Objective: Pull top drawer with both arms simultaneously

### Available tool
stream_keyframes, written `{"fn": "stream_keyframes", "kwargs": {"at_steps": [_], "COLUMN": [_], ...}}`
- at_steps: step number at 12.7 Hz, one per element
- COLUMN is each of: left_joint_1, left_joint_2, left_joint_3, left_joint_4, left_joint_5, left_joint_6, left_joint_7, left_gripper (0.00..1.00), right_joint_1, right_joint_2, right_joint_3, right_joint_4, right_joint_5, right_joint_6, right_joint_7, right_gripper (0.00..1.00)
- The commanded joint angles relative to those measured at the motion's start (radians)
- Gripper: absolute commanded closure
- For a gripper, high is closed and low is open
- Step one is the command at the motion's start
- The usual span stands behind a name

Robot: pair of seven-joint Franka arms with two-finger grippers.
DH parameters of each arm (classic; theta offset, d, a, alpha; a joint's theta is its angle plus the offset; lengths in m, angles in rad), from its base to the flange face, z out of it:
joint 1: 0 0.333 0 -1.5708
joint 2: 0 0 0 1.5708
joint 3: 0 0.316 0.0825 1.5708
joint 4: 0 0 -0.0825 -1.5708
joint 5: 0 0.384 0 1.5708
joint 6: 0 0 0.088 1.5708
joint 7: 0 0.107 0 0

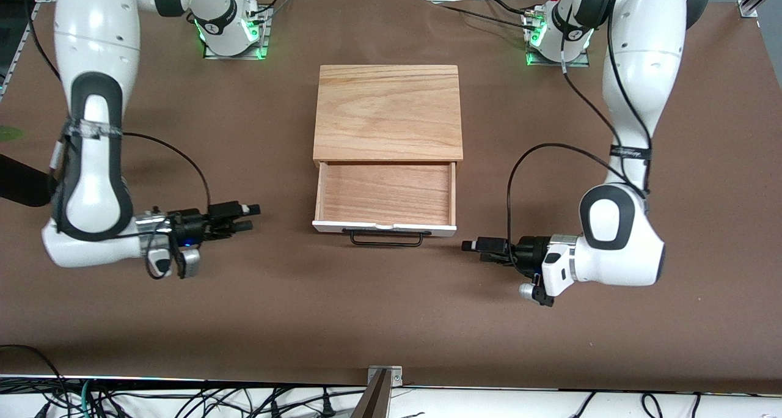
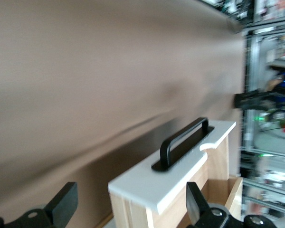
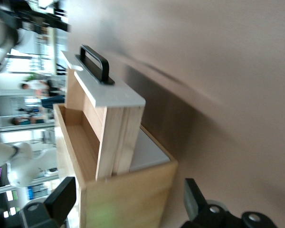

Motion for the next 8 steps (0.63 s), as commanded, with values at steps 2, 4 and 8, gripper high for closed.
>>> {"fn": "stream_keyframes", "kwargs": {"at_steps": [2, 4, 8], "left_joint_1": [0.009, 0.012, 0.037], "left_joint_2": [-0.111, -0.154, -0.214], "left_joint_3": [0.027, 0.053, 0.072], "left_joint_4": [0.061, 0.06, 0.061], "left_joint_5": [0.315, 0.428, 0.61], "left_joint_6": [-0.166, -0.214, -0.272], "left_joint_7": [-0.093, -0.093, -0.089], "left_gripper": [0.0, 0.0, 0.0], "right_joint_1": [0.064, 0.108, 0.127], "right_joint_2": [-0.198, -0.308, -0.44], "right_joint_3": [-0.012, -0.011, 0.018], "right_joint_4": [-0.015, -0.016, -0.028], "right_joint_5": [-0.346, -0.573, -0.806], "right_joint_6": [-0.007, -0.01, -0.058], "right_joint_7": [0.178, 0.236, 0.239], "right_gripper": [0.0, 0.0, 0.0]}}
